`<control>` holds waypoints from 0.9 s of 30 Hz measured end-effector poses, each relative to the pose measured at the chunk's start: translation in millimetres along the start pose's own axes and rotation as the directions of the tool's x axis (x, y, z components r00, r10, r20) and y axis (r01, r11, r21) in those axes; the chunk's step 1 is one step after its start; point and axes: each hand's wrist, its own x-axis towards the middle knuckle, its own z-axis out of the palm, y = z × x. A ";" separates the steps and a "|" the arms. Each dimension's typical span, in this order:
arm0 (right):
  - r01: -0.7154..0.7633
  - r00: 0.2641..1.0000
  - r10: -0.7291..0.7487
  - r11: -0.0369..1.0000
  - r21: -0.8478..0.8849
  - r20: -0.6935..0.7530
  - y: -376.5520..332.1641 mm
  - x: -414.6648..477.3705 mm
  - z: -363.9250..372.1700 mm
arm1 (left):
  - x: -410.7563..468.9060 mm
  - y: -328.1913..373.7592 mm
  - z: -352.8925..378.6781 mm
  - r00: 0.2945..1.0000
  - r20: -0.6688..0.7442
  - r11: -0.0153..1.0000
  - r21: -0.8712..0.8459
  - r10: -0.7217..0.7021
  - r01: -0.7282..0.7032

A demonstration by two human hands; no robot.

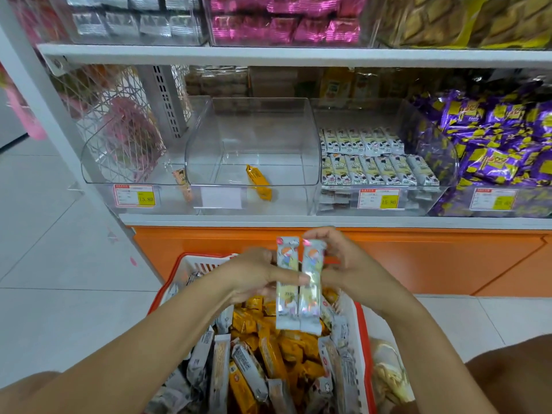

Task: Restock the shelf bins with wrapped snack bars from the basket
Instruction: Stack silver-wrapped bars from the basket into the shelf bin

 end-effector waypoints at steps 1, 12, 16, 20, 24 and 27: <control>0.012 0.994 -0.019 0.998 -0.060 -0.111 -3.4 2.8 1.4 | 1.2 4.6 0.1 0.998 -0.049 0.997 -0.063 0.034 -0.038; 0.090 0.768 -0.422 0.816 -0.571 -0.481 -32.6 24.1 35.4 | 12.6 58.2 0.0 0.887 -0.245 0.862 -0.239 0.392 -0.447; 0.106 0.708 -0.377 0.892 -0.439 -0.596 -42.7 41.8 3.6 | 16.5 73.3 -5.3 0.809 -0.306 0.860 0.083 0.503 -0.503; -0.045 0.668 -0.270 0.916 -0.400 -0.693 -53.8 76.5 -51.4 | 25.9 66.2 -34.9 0.600 -0.407 0.625 0.752 0.689 -0.209; -0.199 0.706 -0.121 0.912 -0.359 -0.698 -68.1 131.7 -98.8 | 36.1 52.7 -49.7 0.635 -0.379 0.549 0.831 0.673 -0.085; -0.295 0.743 -0.026 0.884 -0.362 -0.669 -72.1 178.4 -118.1 | 37.3 49.2 -52.4 0.651 -0.320 0.489 0.867 0.689 -0.092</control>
